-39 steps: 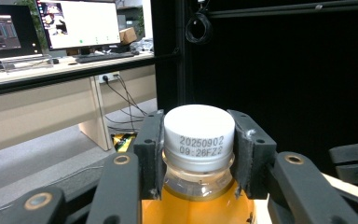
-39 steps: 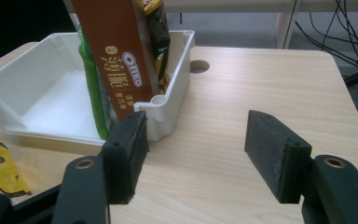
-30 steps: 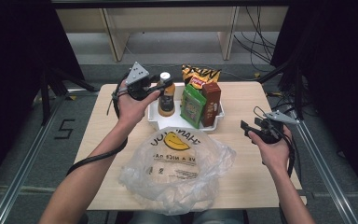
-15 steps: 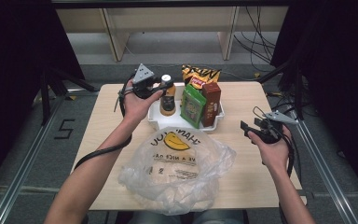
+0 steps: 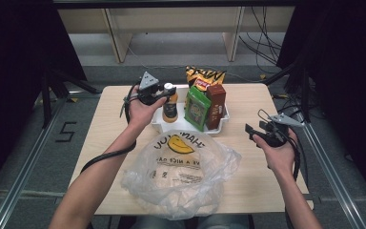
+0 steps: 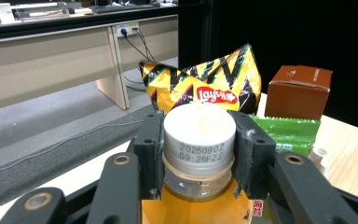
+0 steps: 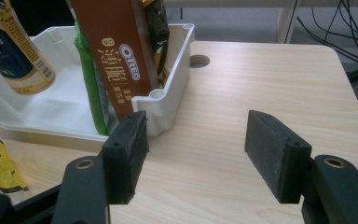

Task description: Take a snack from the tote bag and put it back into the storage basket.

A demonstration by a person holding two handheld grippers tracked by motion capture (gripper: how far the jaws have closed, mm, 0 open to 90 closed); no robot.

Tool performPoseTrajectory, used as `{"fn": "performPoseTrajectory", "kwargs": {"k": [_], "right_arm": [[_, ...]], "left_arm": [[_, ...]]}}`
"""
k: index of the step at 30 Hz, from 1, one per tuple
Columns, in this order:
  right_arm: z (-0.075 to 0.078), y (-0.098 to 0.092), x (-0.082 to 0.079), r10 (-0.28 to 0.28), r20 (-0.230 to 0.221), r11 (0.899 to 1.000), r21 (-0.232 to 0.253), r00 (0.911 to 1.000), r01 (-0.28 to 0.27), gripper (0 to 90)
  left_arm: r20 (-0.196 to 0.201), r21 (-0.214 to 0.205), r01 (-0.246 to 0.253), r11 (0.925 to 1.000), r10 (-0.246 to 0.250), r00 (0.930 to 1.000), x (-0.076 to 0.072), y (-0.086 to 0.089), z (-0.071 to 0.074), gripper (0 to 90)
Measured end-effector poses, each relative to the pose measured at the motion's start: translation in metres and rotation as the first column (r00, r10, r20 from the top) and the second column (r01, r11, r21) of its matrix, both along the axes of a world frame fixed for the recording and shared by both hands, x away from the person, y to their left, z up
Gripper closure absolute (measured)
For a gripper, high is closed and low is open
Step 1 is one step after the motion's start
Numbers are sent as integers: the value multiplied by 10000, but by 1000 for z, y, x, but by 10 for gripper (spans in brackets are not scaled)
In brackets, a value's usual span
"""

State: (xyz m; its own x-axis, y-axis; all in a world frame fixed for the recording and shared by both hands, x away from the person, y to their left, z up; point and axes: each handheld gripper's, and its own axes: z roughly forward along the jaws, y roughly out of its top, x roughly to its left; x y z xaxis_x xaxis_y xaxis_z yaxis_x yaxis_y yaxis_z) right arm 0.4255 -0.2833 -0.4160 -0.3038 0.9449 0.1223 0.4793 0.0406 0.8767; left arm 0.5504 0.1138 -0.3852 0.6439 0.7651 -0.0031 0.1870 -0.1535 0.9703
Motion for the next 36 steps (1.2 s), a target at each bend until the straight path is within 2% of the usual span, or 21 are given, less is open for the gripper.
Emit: {"fn": "performPoseTrajectory", "kwargs": {"k": [4, 10, 12, 15, 24, 25, 26, 29, 30, 36], "right_arm": [[0, 1, 0, 16, -41, 10000, 26, 10000, -16, 397], [0, 0, 0, -9, -48, 10000, 32, 10000, 9, 397], [0, 3, -2, -200, -202, 9996, 182, 9996, 204, 397], [0, 1, 0, 29, -103, 10000, 7, 9999, -29, 397], [0, 1, -1, -22, -163, 10000, -52, 9999, 21, 397], [0, 2, -1, 64, -189, 10000, 78, 9998, -62, 397], [0, 1, 0, 47, -98, 10000, -7, 9999, -47, 397], [1, 2, -2, -40, -294, 10000, -43, 9996, 39, 397], [0, 1, -1, -13, -169, 10000, -55, 9999, 12, 397], [0, 1, 0, 53, -104, 10000, 15, 9999, -53, 397]], "left_arm": [[-119, 191, -110, 9998, 112, 9999, 2, 0, -8, 586], [-313, 143, -174, 9997, 178, 9994, 3, 1, -17, 586], [-360, 217, -172, 9996, 180, 9992, 4, 2, -20, 586], [-423, 146, -234, 9996, 240, 9988, 5, 2, -23, 586], [-536, 242, -208, 9995, 221, 9983, 5, 1, -31, 585], [-541, 261, -183, 9995, 197, 9983, 5, 0, -32, 586], [-559, 266, -196, 9995, 210, 9982, 5, 0, -32, 586], [-605, 291, -191, 9994, 209, 9979, 5, -1, -35, 585], [-606, 269, -163, 9995, 179, 9980, 5, -1, -36, 585], [-669, 273, -191, 9994, 209, 9975, 6, -1, -39, 585]]}}
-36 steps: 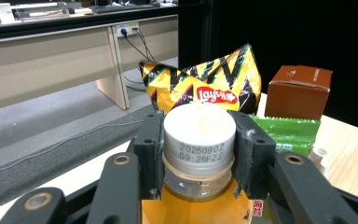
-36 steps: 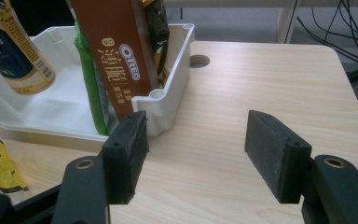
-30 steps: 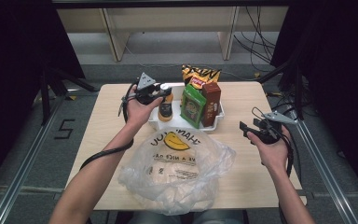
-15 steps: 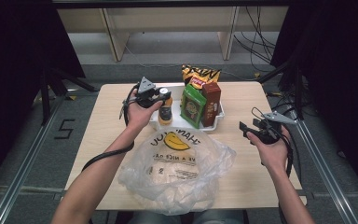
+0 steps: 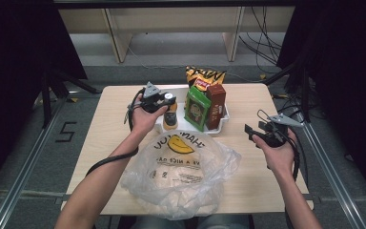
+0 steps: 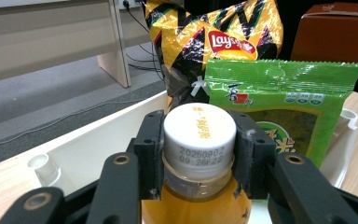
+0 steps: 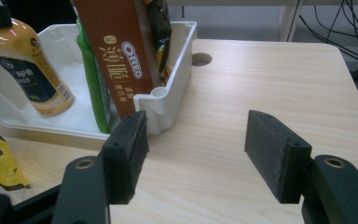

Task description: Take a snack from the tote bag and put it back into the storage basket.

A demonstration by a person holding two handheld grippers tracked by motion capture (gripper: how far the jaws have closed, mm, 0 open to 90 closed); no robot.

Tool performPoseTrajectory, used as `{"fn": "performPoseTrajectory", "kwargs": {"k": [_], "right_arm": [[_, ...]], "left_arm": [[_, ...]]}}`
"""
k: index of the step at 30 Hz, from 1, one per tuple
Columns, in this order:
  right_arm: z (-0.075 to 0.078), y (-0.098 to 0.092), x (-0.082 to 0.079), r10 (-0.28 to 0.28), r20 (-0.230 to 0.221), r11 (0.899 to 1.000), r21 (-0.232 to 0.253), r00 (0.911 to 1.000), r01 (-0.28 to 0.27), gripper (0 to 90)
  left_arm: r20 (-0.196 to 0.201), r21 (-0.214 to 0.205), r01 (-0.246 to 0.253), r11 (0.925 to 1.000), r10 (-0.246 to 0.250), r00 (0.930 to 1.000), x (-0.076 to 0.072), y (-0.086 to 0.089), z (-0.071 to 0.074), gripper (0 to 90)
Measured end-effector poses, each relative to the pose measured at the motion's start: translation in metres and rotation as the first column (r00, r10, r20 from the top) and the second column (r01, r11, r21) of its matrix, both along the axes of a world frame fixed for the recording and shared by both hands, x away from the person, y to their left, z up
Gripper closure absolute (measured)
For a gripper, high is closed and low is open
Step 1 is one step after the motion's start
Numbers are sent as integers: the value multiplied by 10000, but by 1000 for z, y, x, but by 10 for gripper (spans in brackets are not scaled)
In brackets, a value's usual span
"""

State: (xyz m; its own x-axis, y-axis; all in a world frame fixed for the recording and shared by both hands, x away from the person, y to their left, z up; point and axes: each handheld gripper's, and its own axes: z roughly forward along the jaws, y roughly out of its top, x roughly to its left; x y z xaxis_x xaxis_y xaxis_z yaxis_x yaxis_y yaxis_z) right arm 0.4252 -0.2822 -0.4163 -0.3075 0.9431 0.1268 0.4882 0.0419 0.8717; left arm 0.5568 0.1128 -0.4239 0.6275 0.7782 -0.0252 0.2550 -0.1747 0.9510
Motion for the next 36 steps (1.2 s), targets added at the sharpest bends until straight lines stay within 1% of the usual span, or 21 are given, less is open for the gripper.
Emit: {"fn": "performPoseTrajectory", "kwargs": {"k": [3, 4, 5, 7, 10, 12, 13, 15, 18, 19, 23, 24, 25, 27, 28, 30, 31, 32, 34, 35, 36], "right_arm": [[0, 0, 0, -90, -71, 9999, -104, 9999, 90, 397], [0, 0, 0, -103, -83, 9999, -124, 9999, 102, 397], [-1, 0, 0, 1, -13, 10000, 10, 10000, -1, 397], [-1, 0, 1, -27, 13, 10000, -71, 10000, 27, 397], [0, 1, 0, -18, -41, 10000, 8, 10000, 18, 397], [0, 1, 0, -26, -34, 10000, -19, 10000, 26, 397], [-1, 1, 0, -58, 22, 9999, -123, 10000, 58, 397], [-1, 1, 0, 19, 14, 10000, -91, 10000, -19, 396], [0, 2, -1, -75, -15, 10000, 38, 10000, 75, 396], [2, 2, -2, -128, -182, 9999, -29, 9998, 127, 396], [1, 1, -2, -77, -122, 9999, -125, 9999, 76, 395], [3, 3, -5, -325, -432, 9993, 193, 9985, 333, 395], [1, 3, -3, -279, -181, 9993, 252, 9994, 283, 395], [1, 2, -2, -218, -42, 9996, 167, 9998, 218, 395], [2, 3, -3, -326, -170, 9991, 283, 9993, 330, 395], [1, 1, -2, -247, 31, 9997, 61, 9997, 246, 395], [1, 2, -2, -318, -90, 9991, 265, 9995, 320, 395], [1, 1, -1, -201, 37, 9997, 108, 9998, 200, 395], [2, 3, -3, -337, -139, 9989, 328, 9993, 341, 395], [2, 1, -2, -229, 19, 9997, 115, 9997, 229, 395], [1, 1, -2, -181, 45, 9998, 70, 9998, 180, 395]], "left_arm": [[87, 155, 74, 9999, -75, 9999, -1, 0, 0, 584], [83, 148, 36, 9999, -38, 10000, -1, 0, 0, 584], [77, 112, 13, 9999, -14, 10000, -1, 0, 0, 583], [22, 64, -8, 10000, 7, 10000, 0, 1, -1, 582], [-40, 270, -12, 9996, 13, 10000, 0, 0, 1, 565], [-134, 373, 8, 9993, -3, 9999, -1, 0, 3, 481], [-198, 321, -18, 9995, 24, 9998, -1, 0, 4, 446], [-218, 367, 26, 9993, -18, 9998, -4, 0, 7, 370], [-166, 499, -2, 9988, 10, 9999, -11, 2, 13, 305], [-133, 514, -22, 9987, 29, 9999, -13, 4, 16, 296], [-27, 460, -233, 9987, 234, 9997, -23, 17, 25, 283], [-7, 431, -285, 9987, 286, 9996, -26, 20, 28, 283], [1, 411, -303, 9987, 303, 9995, -29, 25, 30, 282], [29, 422, -291, 9987, 290, 9996, -35, 32, 33, 280], [-3, 392, -330, 9987, 330, 9995, -38, 36, 35, 280], [-15, 242, -317, 9992, 318, 9995, -45, 44, 36, 281], [-48, 199, -298, 9994, 299, 9995, -49, 47, 37, 281], [-57, 172, -291, 9994, 292, 9996, -53, 51, 37, 281], [-41, 291, -280, 9992, 281, 9996, -62, 58, 38, 281], [-40, 323, -283, 9991, 284, 9996, -65, 60, 38, 281], [-46, 406, -274, 9988, 276, 9996, -68, 63, 38, 280]]}}
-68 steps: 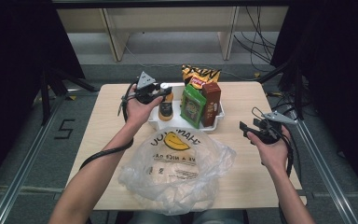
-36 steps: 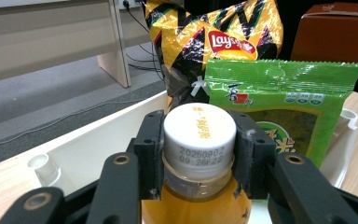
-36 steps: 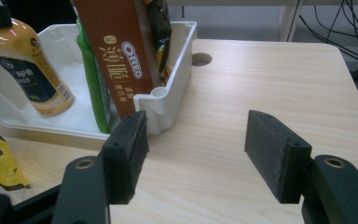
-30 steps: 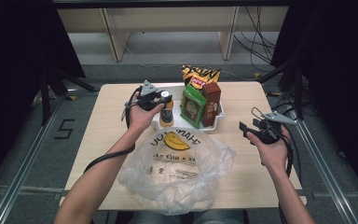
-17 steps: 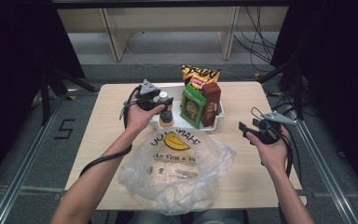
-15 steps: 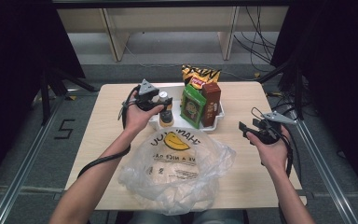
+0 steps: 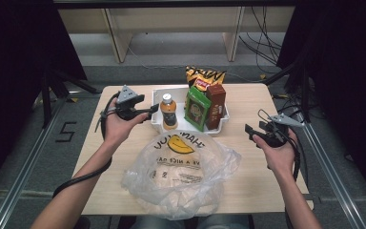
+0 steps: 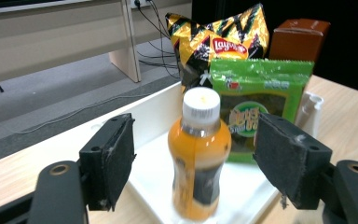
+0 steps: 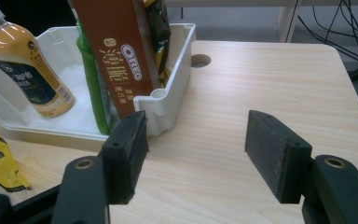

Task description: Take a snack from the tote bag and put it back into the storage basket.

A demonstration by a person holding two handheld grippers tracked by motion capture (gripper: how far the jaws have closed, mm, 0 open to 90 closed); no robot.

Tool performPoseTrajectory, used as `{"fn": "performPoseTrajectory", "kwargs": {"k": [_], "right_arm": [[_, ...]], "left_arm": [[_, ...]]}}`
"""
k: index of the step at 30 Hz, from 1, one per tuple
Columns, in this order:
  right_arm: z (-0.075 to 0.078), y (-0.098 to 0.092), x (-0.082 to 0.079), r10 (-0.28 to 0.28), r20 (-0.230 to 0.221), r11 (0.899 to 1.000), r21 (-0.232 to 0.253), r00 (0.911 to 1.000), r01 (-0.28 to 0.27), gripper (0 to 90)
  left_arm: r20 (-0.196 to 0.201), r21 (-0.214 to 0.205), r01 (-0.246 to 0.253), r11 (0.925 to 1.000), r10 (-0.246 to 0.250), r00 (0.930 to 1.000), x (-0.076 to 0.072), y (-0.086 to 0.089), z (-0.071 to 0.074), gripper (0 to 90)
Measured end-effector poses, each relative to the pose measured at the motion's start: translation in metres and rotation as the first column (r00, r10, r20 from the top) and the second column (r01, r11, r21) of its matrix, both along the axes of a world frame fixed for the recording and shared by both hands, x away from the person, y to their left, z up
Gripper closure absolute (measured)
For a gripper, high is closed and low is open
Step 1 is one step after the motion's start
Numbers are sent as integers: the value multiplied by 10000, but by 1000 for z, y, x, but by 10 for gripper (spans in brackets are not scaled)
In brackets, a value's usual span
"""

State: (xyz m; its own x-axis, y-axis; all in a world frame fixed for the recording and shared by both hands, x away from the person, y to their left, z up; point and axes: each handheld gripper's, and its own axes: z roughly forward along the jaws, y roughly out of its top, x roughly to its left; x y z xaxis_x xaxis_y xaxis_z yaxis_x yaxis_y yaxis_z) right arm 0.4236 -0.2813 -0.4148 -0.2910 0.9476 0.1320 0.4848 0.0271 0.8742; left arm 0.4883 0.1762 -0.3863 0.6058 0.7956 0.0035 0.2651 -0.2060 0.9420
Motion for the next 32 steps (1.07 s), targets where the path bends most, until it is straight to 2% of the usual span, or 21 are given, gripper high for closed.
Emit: {"fn": "performPoseTrajectory", "kwargs": {"k": [4, 5, 6, 7, 8, 10, 13, 16, 18, 19, 22, 23, 24, 25, 30, 32], "right_arm": [[0, 1, 0, -21, -38, 10000, 98, 10000, 21, 395], [1, 3, -2, -172, -201, 9994, 286, 9997, 178, 395], [1, 2, -2, -154, -174, 9995, 259, 9997, 159, 395], [0, -1, 0, 101, 25, 9999, 5, 9999, -101, 395], [1, -1, -1, -8, -22, 10000, -41, 10000, 8, 395], [0, -1, 0, 43, 11, 10000, -71, 10000, -43, 395], [-1, 0, 0, 84, -53, 10000, -16, 10000, -84, 395], [0, 1, -1, 73, -73, 10000, 38, 9999, -73, 394], [0, -1, -1, -2, -1, 9999, -114, 10000, 2, 394], [0, 2, -2, -138, -200, 9997, 219, 9997, 142, 394], [0, 2, -3, -106, -293, 9997, 220, 9995, 112, 394], [-1, -1, -1, 138, -79, 9998, -122, 9999, -139, 393], [-2, 0, 0, 136, -59, 9998, -158, 9999, -137, 393], [-1, 0, 0, 144, -49, 9998, -130, 9999, -145, 393], [-2, 1, 1, 188, -36, 9998, -107, 9998, -188, 391], [-2, 0, 0, 240, -37, 9997, -40, 9997, -240, 391]], "left_arm": [[-78, -235, -34, 9997, 32, 10000, -16, 13, -4, 280], [-107, -311, -64, 9995, 61, 9999, -20, 16, -5, 280], [-118, -420, -74, 9991, 69, 9999, -24, 19, -7, 282], [-194, -472, -109, 9988, 100, 9998, -28, 22, -10, 287], [-291, -607, -105, 9981, 88, 9995, -33, 24, -13, 287], [-383, -785, -127, 9968, 97, 9992, -41, 28, -19, 287], [-438, -828, -287, 9962, 251, 9987, -55, 35, -27, 288], [-401, -1048, -426, 9936, 386, 9985, -70, 41, -36, 290], [-450, -1289, -548, 9901, 494, 9978, -80, 45, -44, 294], [-536, -1311, -652, 9892, 586, 9968, -85, 48, -48, 297], [-445, -1665, -907, 9819, 844, 9954, -97, 54, -58, 317], [-422, -1682, -973, 9809, 914, 9949, -99, 55, -60, 321], [-446, -1746, -1069, 9788, 1005, 9939, -102, 56, -62, 323], [-422, -1805, -1063, 9778, 1003, 9941, -102, 56, -63, 324], [-129, -1486, -1099, 9828, 1092, 9939, -105, 58, -59, 330], [-194, -1519, -1146, 9817, 1129, 9934, -106, 58, -60, 337]]}}
